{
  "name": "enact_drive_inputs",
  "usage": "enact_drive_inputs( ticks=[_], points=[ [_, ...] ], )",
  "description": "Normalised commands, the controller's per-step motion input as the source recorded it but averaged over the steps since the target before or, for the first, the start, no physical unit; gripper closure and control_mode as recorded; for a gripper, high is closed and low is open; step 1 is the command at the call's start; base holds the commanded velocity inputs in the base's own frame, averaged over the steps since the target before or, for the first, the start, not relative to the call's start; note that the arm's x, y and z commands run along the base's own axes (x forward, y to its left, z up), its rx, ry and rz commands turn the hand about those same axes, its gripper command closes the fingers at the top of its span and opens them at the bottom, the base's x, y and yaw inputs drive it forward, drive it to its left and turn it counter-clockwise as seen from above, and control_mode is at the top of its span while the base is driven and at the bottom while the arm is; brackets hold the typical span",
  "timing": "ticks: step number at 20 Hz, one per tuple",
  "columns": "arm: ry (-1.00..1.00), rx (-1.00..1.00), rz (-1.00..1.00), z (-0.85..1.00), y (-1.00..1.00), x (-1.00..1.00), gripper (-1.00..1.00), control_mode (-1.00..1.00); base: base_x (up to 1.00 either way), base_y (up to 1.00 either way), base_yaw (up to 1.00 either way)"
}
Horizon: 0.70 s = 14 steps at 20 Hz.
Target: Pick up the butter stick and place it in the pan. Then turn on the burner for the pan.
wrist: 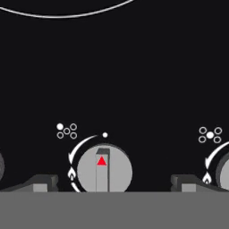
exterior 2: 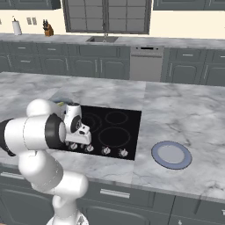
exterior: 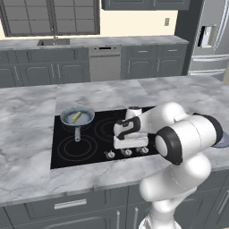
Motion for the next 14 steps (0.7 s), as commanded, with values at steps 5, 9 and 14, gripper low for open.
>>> enact_drive_inputs(
  ticks=[5,9,14],
  points=[
    [0.00,0.00,0.00,-0.14,0.00,0.00,-1.00,-1.00,0.00,0.00,0.00],
    [0.00,0.00,0.00,-0.11,0.01,0.00,-1.00,-1.00,0.00,0.00,0.00],
    [0.00,0.00,0.00,-0.15,0.03,0.00,-1.00,-1.00,0.00,0.00,0.00]
  ],
)
